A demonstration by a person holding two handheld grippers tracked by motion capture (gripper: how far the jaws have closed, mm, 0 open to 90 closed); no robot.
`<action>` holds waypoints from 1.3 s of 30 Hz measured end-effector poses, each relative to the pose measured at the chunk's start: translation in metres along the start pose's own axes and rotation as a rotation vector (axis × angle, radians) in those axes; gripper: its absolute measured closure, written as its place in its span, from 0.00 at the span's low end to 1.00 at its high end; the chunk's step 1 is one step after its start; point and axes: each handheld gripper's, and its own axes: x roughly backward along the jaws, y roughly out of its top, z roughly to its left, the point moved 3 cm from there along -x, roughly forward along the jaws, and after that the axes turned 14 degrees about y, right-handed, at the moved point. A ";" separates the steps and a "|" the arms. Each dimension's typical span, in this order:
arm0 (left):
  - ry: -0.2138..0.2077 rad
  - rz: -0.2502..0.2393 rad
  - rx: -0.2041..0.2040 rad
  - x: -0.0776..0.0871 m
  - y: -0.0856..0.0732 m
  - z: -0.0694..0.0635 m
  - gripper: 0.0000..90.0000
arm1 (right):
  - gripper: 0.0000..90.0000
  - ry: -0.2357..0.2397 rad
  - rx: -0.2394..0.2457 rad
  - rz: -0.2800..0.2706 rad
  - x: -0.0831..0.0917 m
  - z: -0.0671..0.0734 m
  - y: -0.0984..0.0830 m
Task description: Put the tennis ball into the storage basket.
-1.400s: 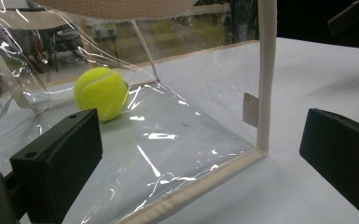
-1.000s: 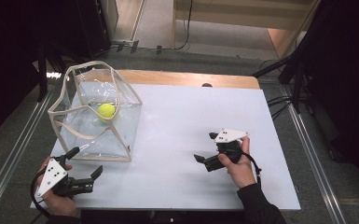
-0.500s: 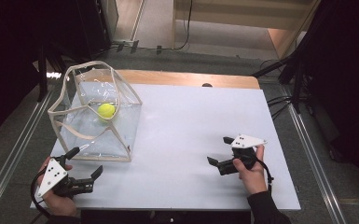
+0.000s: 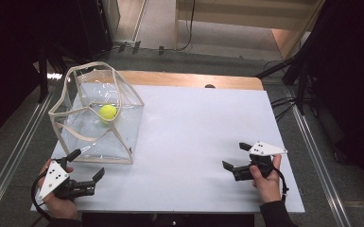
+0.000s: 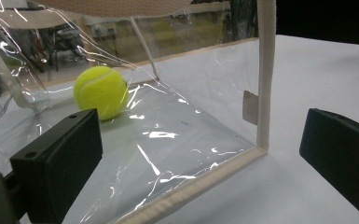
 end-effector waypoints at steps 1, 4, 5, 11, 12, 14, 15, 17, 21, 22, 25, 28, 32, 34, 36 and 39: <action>-0.001 0.000 -0.002 0.000 0.000 0.000 0.00 | 0.00 -0.004 -0.002 -0.006 0.002 -0.001 -0.001; 0.001 0.000 0.003 0.000 0.000 0.000 0.00 | 0.00 -0.010 -0.004 -0.013 0.007 -0.002 -0.003; 0.001 0.001 0.002 0.000 0.000 0.000 0.00 | 0.00 -0.011 -0.005 -0.016 0.009 -0.002 -0.004; 0.000 0.001 0.002 0.000 0.000 0.000 0.00 | 0.00 -0.026 -0.025 -0.043 0.018 -0.003 -0.014; 0.001 0.002 0.002 0.000 0.000 0.000 0.00 | 0.00 -0.028 -0.031 -0.047 0.019 -0.003 -0.015; 0.000 0.001 0.002 0.000 0.000 0.000 0.00 | 0.00 -0.032 -0.033 -0.048 0.022 -0.004 -0.018; 0.003 0.001 0.001 0.000 0.000 0.000 0.00 | 0.00 -0.037 -0.035 -0.047 0.024 -0.004 -0.020; 0.002 0.001 0.002 0.000 0.000 0.000 0.00 | 0.00 -0.042 -0.035 -0.052 0.027 -0.006 -0.023; 0.003 0.000 0.001 0.000 0.000 0.000 0.00 | 0.00 -0.060 -0.050 -0.065 0.035 -0.008 -0.029; 0.002 0.000 0.002 0.000 0.000 0.000 0.00 | 0.00 -0.062 -0.054 -0.066 0.037 -0.009 -0.031; 0.002 0.001 -0.001 0.000 0.000 0.000 0.00 | 0.00 -0.077 -0.060 -0.068 0.042 -0.010 -0.037; 0.003 0.001 0.000 0.000 0.000 0.000 0.00 | 0.00 -0.085 -0.073 -0.077 0.046 -0.011 -0.042; 0.002 0.000 -0.002 0.000 0.000 0.001 0.00 | 0.00 -0.103 -0.084 -0.090 0.054 -0.014 -0.047; 0.002 0.000 0.000 0.000 0.000 0.001 0.00 | 0.00 -0.108 -0.093 -0.102 0.058 -0.015 -0.049; 0.002 0.000 0.000 0.000 0.000 0.001 0.00 | 0.00 -0.121 -0.100 -0.103 0.062 -0.016 -0.051; 0.001 -0.003 -0.001 -0.001 0.000 0.000 0.00 | 0.00 -0.134 -0.110 -0.114 0.065 -0.017 -0.055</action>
